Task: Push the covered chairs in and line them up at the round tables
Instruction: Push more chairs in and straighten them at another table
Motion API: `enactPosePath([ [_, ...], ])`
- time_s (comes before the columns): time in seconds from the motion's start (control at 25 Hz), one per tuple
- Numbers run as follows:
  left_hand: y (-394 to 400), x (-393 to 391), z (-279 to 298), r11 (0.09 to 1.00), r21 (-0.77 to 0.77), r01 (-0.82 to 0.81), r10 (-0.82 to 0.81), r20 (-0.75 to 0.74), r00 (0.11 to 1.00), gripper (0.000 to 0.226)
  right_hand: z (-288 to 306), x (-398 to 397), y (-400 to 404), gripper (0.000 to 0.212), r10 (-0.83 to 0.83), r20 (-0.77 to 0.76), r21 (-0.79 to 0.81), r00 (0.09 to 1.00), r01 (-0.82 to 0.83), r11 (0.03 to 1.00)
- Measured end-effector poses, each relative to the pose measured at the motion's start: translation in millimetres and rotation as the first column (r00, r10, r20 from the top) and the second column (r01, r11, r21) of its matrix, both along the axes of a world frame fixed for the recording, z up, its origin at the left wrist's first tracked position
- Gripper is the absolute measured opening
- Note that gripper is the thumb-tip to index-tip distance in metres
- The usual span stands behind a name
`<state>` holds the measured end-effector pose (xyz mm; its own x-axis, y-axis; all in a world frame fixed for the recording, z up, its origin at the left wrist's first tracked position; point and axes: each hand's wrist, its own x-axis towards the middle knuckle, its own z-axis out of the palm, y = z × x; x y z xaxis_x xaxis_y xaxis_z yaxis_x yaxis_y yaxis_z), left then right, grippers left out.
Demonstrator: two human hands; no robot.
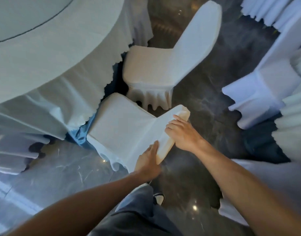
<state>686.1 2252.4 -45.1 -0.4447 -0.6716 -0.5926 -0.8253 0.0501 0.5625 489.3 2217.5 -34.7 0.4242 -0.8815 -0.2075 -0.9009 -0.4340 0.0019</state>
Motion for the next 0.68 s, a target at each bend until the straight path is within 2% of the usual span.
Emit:
enactPosePath([
  [0.16, -38, -30, -10, 0.985, -0.060, -0.162, 0.162, -0.003, 0.987, 0.088, -4, -20, -53, 0.025, 0.077, 0.007, -0.046, 0.997, -0.077, 0.996],
  [0.28, -79, -49, -16, 0.971, -0.043, -0.235, 0.234, -0.013, 0.972, 0.087, -2, -35, -103, 0.025, 0.120, 0.000, -0.075, 0.993, -0.120, 0.990],
  [0.44, -141, -65, -10, 0.941, -0.115, -0.319, 0.318, -0.027, 0.948, 0.087, 4, -43, -175, 0.023, 0.163, -0.037, -0.012, 0.986, -0.164, 0.986],
  [0.68, -205, -62, -5, 0.894, -0.148, -0.423, 0.433, 0.044, 0.900, 0.080, 6, -29, -246, 0.018, 0.194, -0.050, 0.013, 0.980, -0.193, 0.981],
])
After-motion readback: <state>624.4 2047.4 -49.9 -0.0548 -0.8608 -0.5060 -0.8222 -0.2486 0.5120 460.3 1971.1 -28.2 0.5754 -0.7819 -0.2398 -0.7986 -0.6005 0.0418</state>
